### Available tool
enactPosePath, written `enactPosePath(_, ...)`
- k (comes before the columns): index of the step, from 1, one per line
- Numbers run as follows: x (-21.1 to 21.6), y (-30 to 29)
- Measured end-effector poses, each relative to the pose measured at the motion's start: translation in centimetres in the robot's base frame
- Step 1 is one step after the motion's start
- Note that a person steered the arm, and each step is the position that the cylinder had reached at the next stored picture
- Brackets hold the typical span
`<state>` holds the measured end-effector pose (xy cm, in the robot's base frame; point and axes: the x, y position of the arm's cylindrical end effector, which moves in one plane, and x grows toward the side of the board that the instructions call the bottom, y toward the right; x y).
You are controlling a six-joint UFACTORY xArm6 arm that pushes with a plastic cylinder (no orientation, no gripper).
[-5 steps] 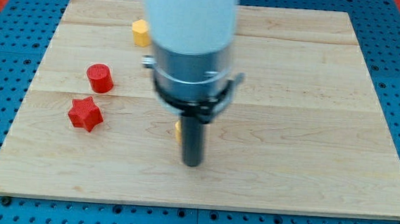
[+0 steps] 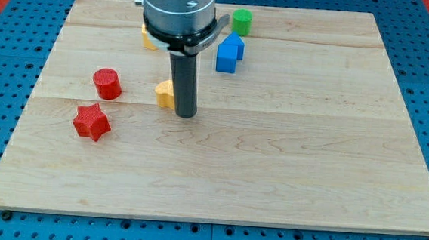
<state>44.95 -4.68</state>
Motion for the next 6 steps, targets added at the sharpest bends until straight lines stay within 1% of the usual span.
enactPosePath(1,-3.9,-5.1)
enactPosePath(2,-6.8,-8.1)
enactPosePath(3,-7.4,-7.5)
enactPosePath(4,-6.4,-0.8)
enactPosePath(5,-10.7,-0.5)
enactPosePath(6,-13.8,0.3)
